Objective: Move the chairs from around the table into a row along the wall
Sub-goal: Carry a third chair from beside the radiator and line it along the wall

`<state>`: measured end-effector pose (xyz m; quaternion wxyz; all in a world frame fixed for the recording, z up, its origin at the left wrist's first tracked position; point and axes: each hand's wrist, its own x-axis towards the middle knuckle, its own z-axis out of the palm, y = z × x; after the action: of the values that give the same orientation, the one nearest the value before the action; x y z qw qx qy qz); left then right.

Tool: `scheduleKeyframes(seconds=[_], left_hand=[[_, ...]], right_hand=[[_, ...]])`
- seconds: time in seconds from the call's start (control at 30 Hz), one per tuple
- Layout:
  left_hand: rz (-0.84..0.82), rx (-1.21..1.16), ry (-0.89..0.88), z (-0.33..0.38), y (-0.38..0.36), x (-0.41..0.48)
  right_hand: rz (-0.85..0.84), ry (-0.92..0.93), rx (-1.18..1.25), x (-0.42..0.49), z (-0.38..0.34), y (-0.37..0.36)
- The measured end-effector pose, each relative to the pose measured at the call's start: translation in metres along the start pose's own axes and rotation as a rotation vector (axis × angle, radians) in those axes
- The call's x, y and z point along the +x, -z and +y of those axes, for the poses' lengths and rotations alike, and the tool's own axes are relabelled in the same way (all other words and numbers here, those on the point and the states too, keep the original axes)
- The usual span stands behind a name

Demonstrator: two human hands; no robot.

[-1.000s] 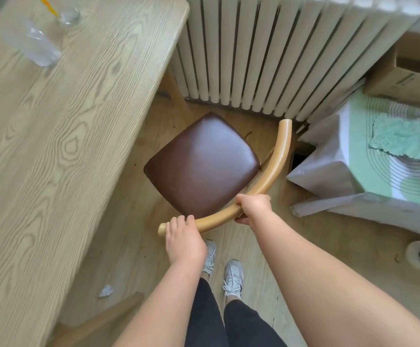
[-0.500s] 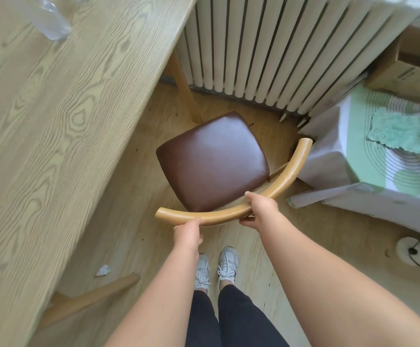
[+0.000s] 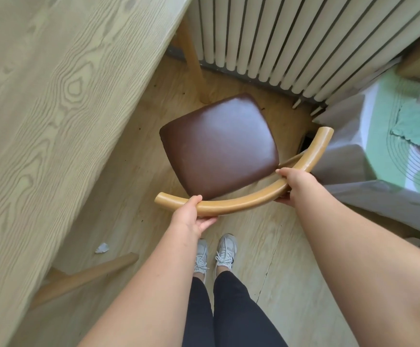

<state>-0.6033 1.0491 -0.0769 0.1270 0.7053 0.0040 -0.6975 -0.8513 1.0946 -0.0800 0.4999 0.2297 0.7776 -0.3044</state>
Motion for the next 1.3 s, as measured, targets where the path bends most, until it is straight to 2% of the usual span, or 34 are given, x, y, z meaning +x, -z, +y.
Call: scheduleKeyframes(seconds=[0.37, 0.6, 1.0, 1.3], left_hand=[[0.000, 0.011, -0.064, 0.001, 0.035, -0.017], [-0.024, -0.014, -0.135, -0.001, 0.069, -0.043], [-0.064, 0.029, -0.191, -0.055, 0.188, -0.081], [-0.018, 0.014, -0.221, -0.110, 0.269, -0.116]], right_hand=[[0.050, 0.052, 0.028, -0.032, 0.026, -0.010], [-0.008, 0.098, -0.042, -0.073, 0.048, -0.011], [-0.072, 0.184, 0.015, -0.148, 0.183, 0.001], [-0.113, 0.144, -0.033, -0.191, 0.268, 0.016]])
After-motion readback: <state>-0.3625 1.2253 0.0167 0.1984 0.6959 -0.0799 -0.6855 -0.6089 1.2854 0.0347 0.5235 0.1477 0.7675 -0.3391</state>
